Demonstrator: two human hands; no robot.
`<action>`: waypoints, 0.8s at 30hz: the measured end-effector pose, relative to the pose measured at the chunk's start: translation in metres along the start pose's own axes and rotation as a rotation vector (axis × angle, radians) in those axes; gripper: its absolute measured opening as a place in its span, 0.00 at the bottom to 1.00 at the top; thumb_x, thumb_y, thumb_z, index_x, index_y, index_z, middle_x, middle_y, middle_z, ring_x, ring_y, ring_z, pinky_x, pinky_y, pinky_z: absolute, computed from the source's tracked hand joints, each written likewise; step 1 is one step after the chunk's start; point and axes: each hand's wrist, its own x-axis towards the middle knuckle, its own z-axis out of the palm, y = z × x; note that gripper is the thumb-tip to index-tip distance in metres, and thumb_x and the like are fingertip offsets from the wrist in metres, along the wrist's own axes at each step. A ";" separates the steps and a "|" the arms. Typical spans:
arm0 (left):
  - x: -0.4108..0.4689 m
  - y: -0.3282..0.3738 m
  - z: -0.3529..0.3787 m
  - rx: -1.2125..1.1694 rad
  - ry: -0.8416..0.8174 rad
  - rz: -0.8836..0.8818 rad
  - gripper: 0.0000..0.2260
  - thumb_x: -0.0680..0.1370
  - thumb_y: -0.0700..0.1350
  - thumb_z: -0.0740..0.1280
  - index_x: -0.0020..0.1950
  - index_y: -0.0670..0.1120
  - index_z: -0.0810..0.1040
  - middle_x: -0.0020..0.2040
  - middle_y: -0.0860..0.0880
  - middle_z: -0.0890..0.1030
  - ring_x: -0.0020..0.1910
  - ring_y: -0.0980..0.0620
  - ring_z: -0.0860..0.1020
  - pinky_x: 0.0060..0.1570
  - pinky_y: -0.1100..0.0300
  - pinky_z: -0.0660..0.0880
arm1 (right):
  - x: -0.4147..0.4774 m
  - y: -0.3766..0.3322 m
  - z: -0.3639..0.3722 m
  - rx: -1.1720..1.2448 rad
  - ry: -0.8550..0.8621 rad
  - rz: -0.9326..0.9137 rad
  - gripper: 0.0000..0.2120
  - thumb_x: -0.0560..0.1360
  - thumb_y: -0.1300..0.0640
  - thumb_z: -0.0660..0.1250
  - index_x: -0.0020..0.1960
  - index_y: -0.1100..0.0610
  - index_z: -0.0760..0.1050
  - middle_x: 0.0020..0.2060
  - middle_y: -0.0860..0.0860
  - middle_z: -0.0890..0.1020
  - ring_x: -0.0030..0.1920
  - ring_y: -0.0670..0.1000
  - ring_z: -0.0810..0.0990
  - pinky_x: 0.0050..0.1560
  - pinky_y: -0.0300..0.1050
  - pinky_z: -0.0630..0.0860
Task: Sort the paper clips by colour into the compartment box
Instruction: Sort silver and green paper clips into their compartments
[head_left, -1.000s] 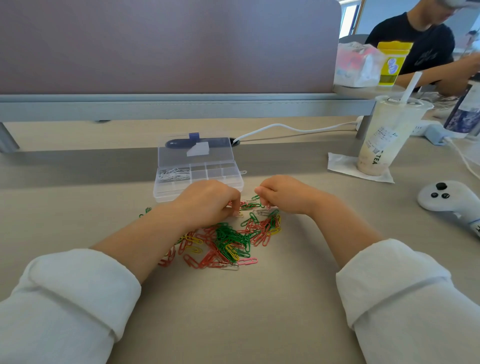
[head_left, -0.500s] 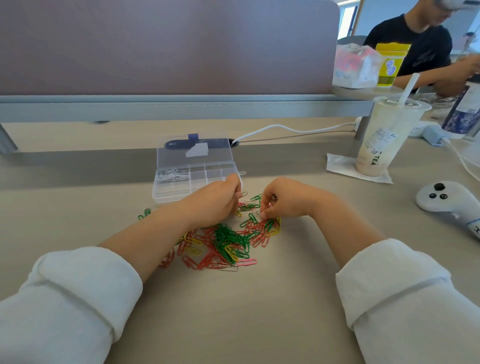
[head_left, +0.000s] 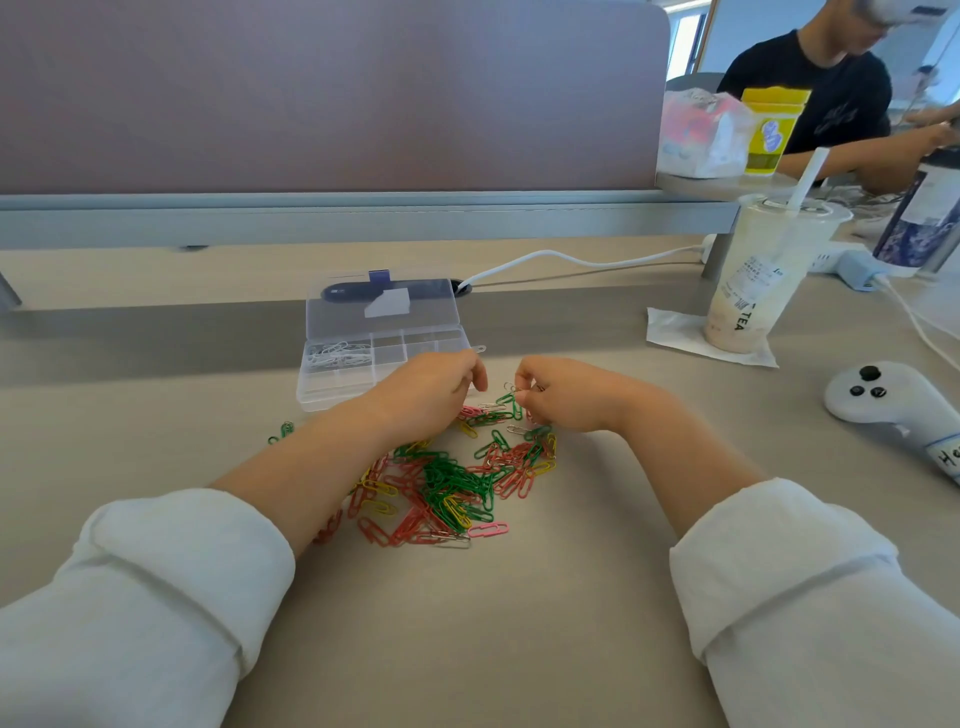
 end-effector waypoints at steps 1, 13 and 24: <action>0.001 0.000 0.001 0.016 0.002 -0.002 0.13 0.82 0.43 0.49 0.56 0.46 0.73 0.53 0.45 0.77 0.44 0.53 0.69 0.41 0.61 0.65 | 0.000 0.000 0.000 0.007 -0.004 0.007 0.08 0.80 0.58 0.55 0.57 0.57 0.69 0.49 0.54 0.80 0.45 0.49 0.77 0.40 0.40 0.69; 0.016 0.002 0.001 0.271 0.101 0.014 0.21 0.80 0.57 0.51 0.34 0.47 0.70 0.31 0.52 0.69 0.34 0.51 0.71 0.36 0.58 0.66 | 0.001 0.002 -0.002 -0.069 0.065 0.019 0.20 0.81 0.57 0.49 0.31 0.54 0.61 0.32 0.53 0.69 0.32 0.50 0.66 0.35 0.42 0.65; 0.014 0.002 0.001 0.234 -0.041 0.027 0.09 0.76 0.52 0.66 0.52 0.50 0.79 0.52 0.51 0.78 0.54 0.50 0.75 0.45 0.59 0.68 | 0.003 0.001 -0.001 0.003 0.038 0.013 0.16 0.80 0.60 0.52 0.39 0.56 0.75 0.32 0.43 0.73 0.34 0.42 0.71 0.31 0.29 0.65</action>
